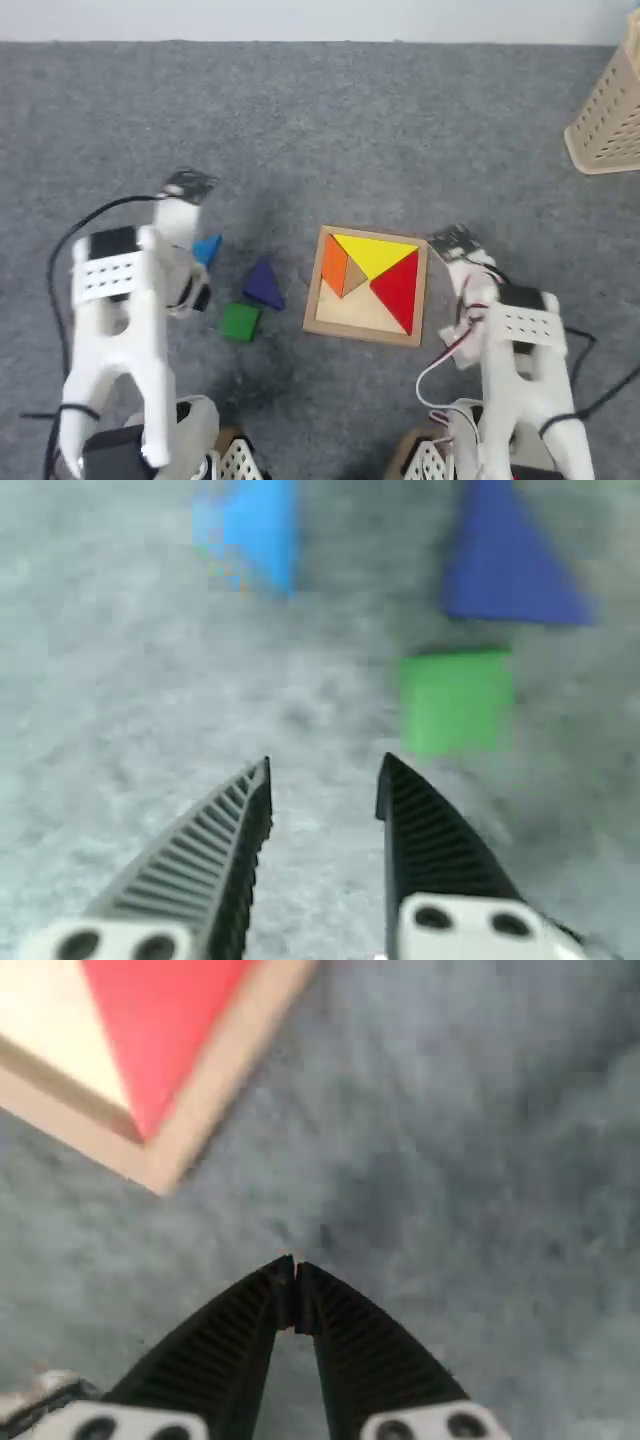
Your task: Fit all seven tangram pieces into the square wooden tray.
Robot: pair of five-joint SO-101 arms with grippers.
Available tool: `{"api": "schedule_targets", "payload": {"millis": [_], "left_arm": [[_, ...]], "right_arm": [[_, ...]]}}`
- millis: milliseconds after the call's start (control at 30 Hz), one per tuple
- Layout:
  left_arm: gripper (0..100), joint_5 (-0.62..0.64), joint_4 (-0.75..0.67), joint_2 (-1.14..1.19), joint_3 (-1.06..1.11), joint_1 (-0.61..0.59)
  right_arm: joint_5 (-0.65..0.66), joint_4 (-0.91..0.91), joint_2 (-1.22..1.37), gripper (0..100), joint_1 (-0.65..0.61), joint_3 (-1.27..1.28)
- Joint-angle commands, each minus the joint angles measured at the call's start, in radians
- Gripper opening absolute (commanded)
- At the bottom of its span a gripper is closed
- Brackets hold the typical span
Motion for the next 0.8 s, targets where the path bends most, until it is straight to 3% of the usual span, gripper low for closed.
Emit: {"api": "schedule_targets", "payload": {"millis": [0,200,433,767], "left_arm": [[18,0.041,0.049,0.003,-0.061,0.118],[21,0.043,0.018,0.123,-0.053,0.193],[21,0.040,-0.091,0.347,-0.059,0.204],[21,0.080,-0.184,0.420,-0.054,0.275]], "right_arm": [[0.060,-0.021,-0.047,1.0,0.077,0.018],[0.055,-0.140,-0.051,1.0,0.087,0.133],[0.054,-0.134,-0.054,1.0,0.091,0.133],[0.055,-0.134,-0.054,1.0,0.090,0.135]]}}
